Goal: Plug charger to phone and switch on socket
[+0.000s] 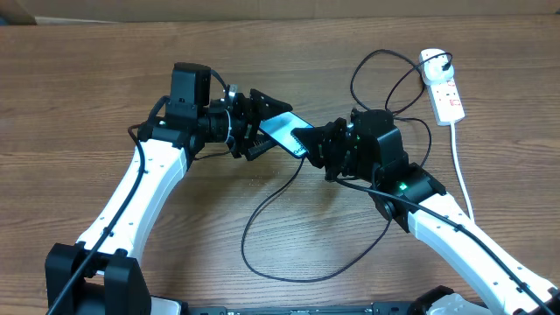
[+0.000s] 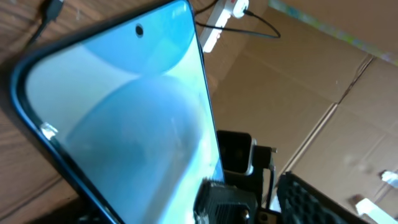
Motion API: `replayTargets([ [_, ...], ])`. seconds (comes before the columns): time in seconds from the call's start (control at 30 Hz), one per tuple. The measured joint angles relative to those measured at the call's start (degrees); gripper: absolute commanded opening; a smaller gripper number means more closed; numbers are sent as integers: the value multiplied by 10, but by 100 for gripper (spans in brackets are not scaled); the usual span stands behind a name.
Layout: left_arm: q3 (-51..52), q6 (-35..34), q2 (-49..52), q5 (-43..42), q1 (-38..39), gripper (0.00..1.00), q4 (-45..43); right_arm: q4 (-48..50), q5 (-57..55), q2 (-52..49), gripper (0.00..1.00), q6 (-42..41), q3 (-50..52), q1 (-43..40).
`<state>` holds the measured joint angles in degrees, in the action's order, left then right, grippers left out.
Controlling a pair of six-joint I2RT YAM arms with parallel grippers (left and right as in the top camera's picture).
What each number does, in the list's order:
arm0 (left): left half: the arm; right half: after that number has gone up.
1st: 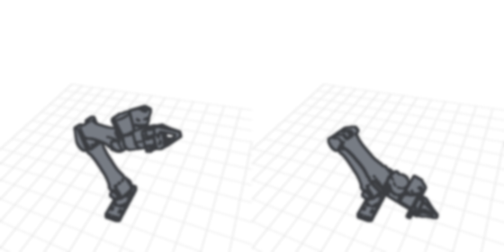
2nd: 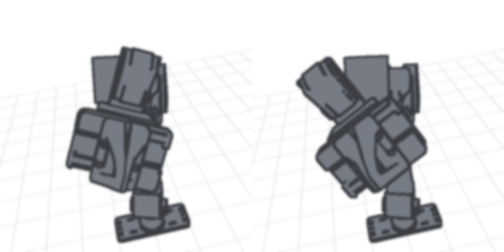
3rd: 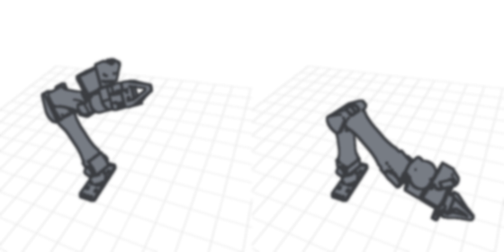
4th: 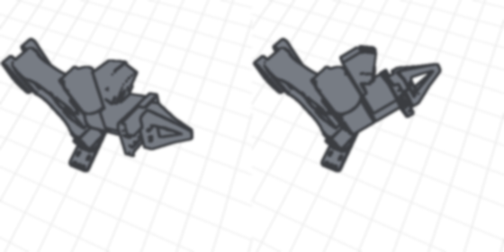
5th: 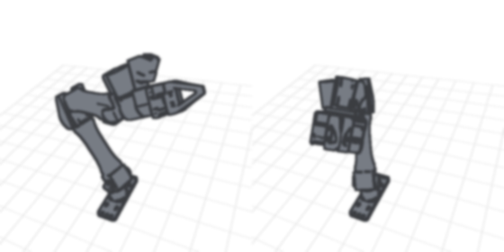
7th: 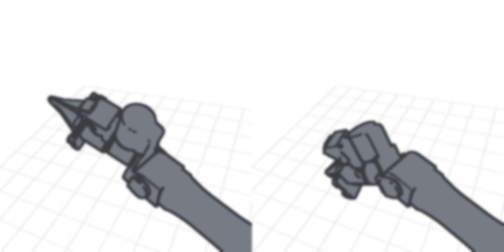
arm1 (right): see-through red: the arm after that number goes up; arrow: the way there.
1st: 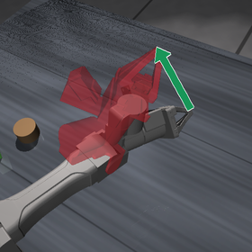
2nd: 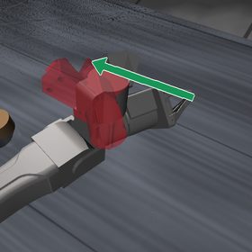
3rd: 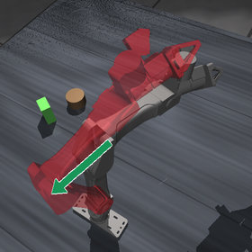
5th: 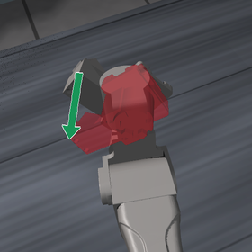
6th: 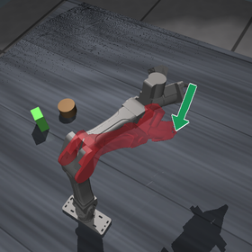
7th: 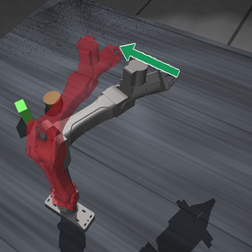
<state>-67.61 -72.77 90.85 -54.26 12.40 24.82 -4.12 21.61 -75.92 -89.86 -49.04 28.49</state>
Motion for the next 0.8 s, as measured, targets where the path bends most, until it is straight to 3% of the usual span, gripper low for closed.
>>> replayTargets([
  [0.1,0,-6,0,-6,0,54,1,0,0,0,4,-12,0,0],
  [0.5,0,-37,1,-3,0,51,2,2,2,0,4,-54,0,1],
  [0.8,1,-58,1,12,0,43,2,10,9,0,4,-62,0,1],
])
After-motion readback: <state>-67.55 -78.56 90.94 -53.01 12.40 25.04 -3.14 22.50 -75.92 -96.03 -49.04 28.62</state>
